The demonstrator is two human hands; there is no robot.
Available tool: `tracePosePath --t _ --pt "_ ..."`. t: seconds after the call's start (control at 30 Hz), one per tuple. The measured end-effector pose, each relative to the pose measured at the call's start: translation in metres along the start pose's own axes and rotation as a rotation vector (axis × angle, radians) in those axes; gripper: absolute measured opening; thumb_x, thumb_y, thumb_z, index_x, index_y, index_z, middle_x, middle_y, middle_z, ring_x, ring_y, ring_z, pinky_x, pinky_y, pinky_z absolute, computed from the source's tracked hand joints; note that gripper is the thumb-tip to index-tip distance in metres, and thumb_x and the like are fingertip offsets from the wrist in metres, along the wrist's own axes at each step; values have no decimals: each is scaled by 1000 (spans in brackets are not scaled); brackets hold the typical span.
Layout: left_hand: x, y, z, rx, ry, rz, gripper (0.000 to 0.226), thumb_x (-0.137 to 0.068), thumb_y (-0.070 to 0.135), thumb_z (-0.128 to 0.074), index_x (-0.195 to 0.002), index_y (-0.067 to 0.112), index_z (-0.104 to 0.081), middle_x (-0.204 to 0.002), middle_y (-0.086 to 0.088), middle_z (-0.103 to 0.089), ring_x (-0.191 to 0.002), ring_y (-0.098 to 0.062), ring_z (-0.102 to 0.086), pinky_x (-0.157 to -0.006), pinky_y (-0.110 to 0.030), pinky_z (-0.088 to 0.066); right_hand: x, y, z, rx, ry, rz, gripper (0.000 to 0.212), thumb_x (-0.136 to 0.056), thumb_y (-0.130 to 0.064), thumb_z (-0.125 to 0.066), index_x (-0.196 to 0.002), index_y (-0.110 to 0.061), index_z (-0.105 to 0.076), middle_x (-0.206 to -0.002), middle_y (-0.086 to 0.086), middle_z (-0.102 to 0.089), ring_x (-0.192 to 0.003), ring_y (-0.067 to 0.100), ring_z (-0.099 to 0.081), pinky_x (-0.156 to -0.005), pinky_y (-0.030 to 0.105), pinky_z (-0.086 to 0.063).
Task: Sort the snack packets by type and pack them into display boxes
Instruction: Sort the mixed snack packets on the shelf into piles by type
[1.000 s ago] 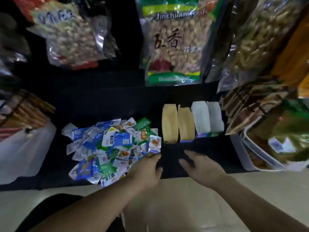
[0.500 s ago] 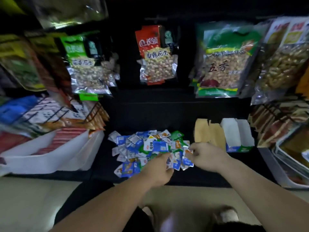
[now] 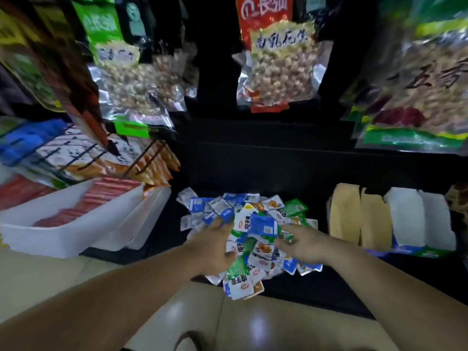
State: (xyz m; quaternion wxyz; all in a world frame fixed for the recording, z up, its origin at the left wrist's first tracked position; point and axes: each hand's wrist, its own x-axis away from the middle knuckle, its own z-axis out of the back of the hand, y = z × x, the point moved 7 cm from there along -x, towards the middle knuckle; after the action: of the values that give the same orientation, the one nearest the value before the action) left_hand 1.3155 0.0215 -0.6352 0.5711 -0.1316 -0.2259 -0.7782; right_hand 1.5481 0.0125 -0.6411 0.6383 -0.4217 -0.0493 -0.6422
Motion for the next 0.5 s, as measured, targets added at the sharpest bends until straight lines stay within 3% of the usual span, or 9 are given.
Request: tracePosePath --t 0.07,0.13,0.23,0.3,0.4,0.5 --pt "-33 -4 -3 -30 -52 -16 96 -94 58 -61 -166 28 -5 -173 -6 7 -160 -33 -5 -124 -52 -27 -22 17 -4 54 -79 -59 81 -96 -72 -46 -163 -33 -21 -168 0 -28 -138 22 -50 -110 33 -45" --pt "-66 -3 -9 -2 -104 -21 100 -93 60 -64 -166 28 -4 -173 -4 11 -160 -31 3 -127 -50 -22 -44 35 -5 10 -59 -120 82 -98 -72 -42 -164 -30 -20 -169 1 -27 -142 24 -47 -113 36 -44" --pt "-98 3 -38 84 -157 4 101 -92 59 -66 -166 29 -3 -173 -2 11 -159 -32 10 -128 -52 -18 -72 59 -15 -142 73 -154 76 -101 -66 -41 -164 -27 -23 -165 7 -36 -116 20 -64 -95 32 -53" --pt "-105 6 -67 85 -181 3 103 -91 61 -65 -165 31 -1 -172 1 18 -158 -31 17 -128 -57 -12 -79 74 -36 -180 81 -178 77 -101 -64 -43 -165 -27 -20 -166 9 -33 -98 18 -64 -83 29 -51" --pt "-105 11 -100 -39 -180 -88 106 -89 63 -64 -164 35 5 -166 4 36 -153 -29 33 -124 -65 8 -77 94 -71 -139 19 -176 81 -98 -68 -46 -164 -28 -22 -165 4 -37 -131 22 -55 -101 31 -47" --pt "-112 9 -90 -120 -147 -176 112 -85 63 -68 -163 40 10 -161 5 44 -147 -28 42 -120 -70 12 -73 97 -64 -16 15 -156 79 -95 -73 -46 -161 -33 -28 -159 -1 -46 -137 19 -51 -99 29 -43"
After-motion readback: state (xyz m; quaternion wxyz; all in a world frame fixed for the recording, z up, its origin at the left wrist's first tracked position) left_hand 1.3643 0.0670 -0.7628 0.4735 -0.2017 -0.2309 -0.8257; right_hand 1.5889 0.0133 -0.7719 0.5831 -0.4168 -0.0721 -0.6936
